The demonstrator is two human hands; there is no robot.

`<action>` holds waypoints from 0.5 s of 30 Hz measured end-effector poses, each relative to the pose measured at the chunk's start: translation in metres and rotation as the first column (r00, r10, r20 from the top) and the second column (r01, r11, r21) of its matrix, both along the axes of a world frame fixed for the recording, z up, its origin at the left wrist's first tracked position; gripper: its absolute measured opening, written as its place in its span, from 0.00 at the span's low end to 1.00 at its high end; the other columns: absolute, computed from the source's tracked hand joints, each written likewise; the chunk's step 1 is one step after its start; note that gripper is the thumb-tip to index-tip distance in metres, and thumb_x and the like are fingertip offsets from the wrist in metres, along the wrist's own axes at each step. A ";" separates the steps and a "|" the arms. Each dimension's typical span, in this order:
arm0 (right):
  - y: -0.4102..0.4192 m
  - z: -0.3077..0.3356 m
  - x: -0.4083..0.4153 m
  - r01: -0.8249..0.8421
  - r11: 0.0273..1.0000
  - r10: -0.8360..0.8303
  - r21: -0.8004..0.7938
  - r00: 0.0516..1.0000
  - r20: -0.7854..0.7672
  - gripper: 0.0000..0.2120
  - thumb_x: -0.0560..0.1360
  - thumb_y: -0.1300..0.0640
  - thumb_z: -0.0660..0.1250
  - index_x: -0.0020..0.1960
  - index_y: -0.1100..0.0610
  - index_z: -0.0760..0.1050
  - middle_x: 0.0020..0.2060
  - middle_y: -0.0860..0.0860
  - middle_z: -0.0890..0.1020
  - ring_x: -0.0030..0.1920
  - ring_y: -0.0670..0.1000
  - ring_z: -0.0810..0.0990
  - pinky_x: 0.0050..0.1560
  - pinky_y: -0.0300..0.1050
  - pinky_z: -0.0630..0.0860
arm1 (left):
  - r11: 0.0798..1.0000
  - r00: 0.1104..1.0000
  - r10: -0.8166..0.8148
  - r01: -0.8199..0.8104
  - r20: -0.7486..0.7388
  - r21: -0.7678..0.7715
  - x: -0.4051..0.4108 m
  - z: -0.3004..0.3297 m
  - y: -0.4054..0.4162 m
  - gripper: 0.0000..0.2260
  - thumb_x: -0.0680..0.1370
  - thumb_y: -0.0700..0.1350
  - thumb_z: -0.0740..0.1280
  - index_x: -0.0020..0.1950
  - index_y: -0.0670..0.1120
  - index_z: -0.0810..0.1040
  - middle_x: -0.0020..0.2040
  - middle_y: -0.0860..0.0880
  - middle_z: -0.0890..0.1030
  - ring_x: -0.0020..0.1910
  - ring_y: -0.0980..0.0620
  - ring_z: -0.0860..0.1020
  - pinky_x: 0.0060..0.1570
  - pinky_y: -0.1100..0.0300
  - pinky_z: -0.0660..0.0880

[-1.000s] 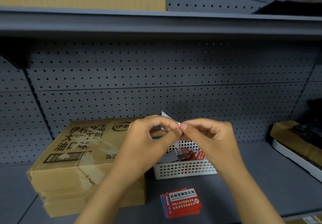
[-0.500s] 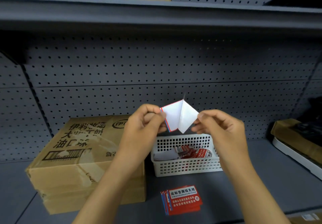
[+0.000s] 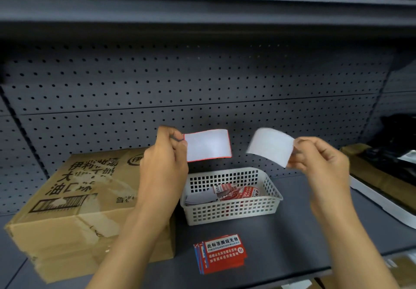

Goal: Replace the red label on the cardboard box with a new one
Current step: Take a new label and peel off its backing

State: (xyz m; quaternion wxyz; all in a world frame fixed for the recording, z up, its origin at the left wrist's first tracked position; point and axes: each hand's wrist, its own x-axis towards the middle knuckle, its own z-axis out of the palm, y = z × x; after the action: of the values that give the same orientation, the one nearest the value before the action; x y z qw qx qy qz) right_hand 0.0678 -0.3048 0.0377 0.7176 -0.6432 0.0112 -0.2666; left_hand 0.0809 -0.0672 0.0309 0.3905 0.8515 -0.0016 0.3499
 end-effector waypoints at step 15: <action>-0.032 -0.010 0.003 0.034 0.999 -0.034 -0.003 0.999 0.015 0.17 0.76 0.65 0.65 0.34 0.50 0.80 0.25 0.44 0.82 0.28 0.46 0.80 0.36 0.39 0.77 | 0.983 0.937 -0.093 0.139 -0.337 0.117 0.049 -0.070 -0.056 0.10 0.82 0.44 0.61 0.63 0.50 0.76 0.39 0.47 0.85 0.38 0.47 0.82 0.40 0.52 0.79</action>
State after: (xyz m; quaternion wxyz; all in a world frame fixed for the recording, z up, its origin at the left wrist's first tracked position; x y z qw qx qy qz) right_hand 0.0709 -0.3367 0.0273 0.7121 -0.6420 0.0165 -0.2836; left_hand 0.1299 -0.1234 -0.0393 0.3451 0.9215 -0.0110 0.1778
